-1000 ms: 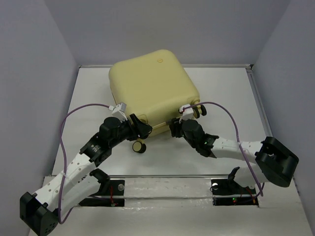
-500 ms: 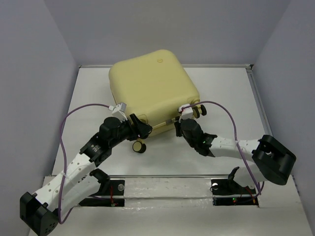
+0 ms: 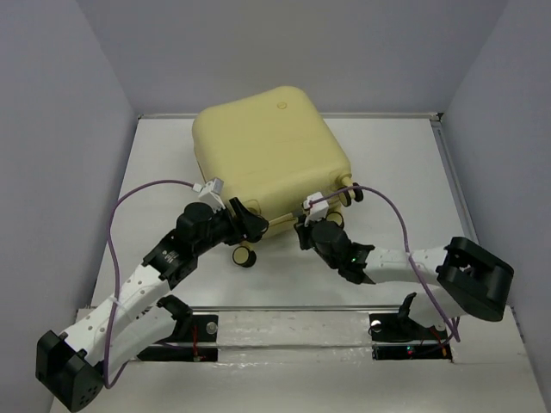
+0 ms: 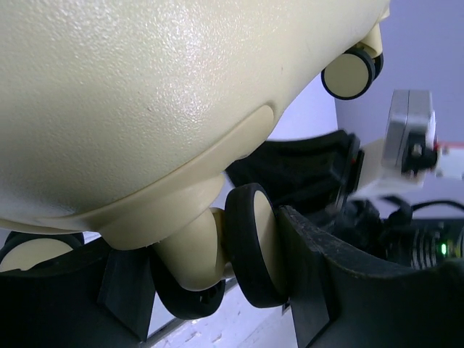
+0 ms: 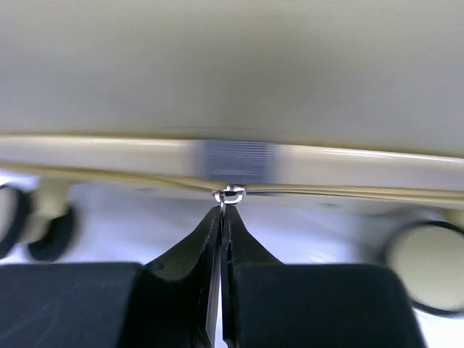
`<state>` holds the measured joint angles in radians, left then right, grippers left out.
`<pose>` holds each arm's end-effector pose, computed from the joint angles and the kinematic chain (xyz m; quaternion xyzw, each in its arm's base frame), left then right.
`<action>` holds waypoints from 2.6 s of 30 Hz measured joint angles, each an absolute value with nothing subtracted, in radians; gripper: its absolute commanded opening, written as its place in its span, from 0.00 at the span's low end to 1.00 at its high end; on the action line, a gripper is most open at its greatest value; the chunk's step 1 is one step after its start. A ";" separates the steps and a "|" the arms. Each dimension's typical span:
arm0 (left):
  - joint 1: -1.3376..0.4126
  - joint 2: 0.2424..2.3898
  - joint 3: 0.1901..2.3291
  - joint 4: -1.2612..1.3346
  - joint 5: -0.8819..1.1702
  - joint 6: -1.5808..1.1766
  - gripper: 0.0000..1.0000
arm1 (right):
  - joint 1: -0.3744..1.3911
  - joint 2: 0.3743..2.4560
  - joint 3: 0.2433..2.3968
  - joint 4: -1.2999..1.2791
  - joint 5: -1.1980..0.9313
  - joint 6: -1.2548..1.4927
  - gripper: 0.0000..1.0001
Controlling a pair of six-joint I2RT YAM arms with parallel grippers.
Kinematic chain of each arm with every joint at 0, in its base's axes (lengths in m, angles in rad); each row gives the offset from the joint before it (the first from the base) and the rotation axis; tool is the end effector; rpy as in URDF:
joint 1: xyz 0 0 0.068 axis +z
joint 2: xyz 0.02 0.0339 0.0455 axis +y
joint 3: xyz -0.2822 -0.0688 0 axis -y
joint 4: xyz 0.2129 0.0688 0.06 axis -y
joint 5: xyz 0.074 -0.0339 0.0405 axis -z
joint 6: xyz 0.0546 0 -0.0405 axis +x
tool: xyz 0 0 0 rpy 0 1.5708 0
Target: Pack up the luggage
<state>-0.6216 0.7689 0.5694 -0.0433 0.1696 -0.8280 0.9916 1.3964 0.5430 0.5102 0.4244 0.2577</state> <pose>0.1262 -0.1017 0.2956 -0.0289 0.7859 -0.4570 0.4155 0.1681 0.2160 0.2288 -0.1735 0.7895 0.1896 0.5574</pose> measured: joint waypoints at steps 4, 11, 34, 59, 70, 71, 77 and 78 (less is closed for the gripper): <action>-0.622 0.802 0.599 -0.051 0.184 -0.830 0.06 | 1.177 1.513 0.661 0.525 0.448 0.258 0.07; -0.626 0.824 0.653 -0.119 0.202 -0.841 0.06 | 1.311 1.657 0.757 0.641 0.542 0.266 0.07; -0.628 0.827 0.633 -0.051 0.184 -0.965 0.21 | 1.468 1.900 0.650 1.288 0.490 0.346 0.87; -0.632 0.708 0.529 0.093 0.157 -0.979 0.94 | 1.171 1.402 0.753 0.631 0.385 0.262 0.93; -0.625 0.695 0.514 0.108 0.121 -0.978 0.92 | 1.166 1.493 0.804 0.636 0.322 0.229 0.34; -0.622 0.693 0.514 0.106 0.114 -0.972 0.92 | 1.163 1.500 0.804 0.646 0.326 0.223 0.25; -0.623 0.648 0.514 0.063 0.067 -0.925 0.79 | 1.162 1.512 0.804 0.673 0.336 0.215 0.11; -0.628 0.614 0.514 0.032 0.039 -0.902 0.73 | 1.162 1.512 0.803 0.673 0.337 0.215 0.11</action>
<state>-0.6277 0.6140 0.5144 0.0322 0.0395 -0.9024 1.1618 1.5124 0.8032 0.6735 0.3370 0.2146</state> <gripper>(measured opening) 0.835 0.623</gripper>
